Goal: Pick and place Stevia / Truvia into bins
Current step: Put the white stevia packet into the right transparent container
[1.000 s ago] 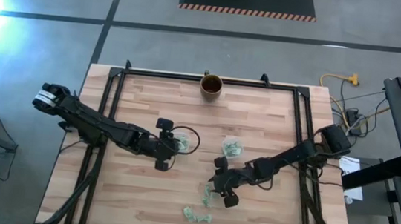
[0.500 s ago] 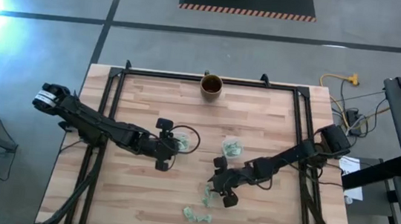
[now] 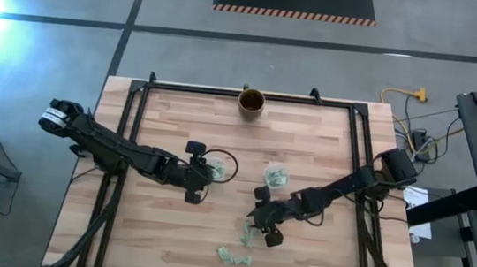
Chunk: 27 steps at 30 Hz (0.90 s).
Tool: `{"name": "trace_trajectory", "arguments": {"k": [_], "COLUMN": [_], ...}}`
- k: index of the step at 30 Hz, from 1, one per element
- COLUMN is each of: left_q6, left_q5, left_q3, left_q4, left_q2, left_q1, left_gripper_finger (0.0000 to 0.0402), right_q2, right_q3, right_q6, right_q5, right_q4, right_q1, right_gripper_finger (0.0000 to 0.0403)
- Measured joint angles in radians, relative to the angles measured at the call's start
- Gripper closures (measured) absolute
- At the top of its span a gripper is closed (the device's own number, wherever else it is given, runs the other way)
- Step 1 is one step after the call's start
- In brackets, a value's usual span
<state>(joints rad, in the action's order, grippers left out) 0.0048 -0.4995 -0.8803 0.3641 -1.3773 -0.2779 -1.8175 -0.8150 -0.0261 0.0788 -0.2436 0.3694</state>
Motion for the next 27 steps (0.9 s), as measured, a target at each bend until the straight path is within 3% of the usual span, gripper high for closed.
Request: {"name": "trace_trajectory", "arguments": {"k": [10,19,27], "left_q6": [-0.001,-0.006,-0.006], "left_q5": [-0.001,-0.001,-0.002], "left_q3": [-0.001,0.0,0.0], "left_q4": [0.0,0.012,0.012], "left_q2": [0.0,0.001,0.001], "left_q1": [0.0,-0.006,-0.006], "left_gripper_finger": [0.0269,0.0269,0.0269], "right_q2": [-0.054,-0.076,-0.076], "right_q3": [-0.008,-0.051,-0.05], "right_q6": [-0.005,0.006,0.042], "right_q5": [0.002,-0.001,-0.002], "right_q4": [-0.058,0.029,0.032], "right_q1": [-0.008,-0.014,-0.014], "right_gripper_finger": [0.0255,0.0238,0.0292]}}
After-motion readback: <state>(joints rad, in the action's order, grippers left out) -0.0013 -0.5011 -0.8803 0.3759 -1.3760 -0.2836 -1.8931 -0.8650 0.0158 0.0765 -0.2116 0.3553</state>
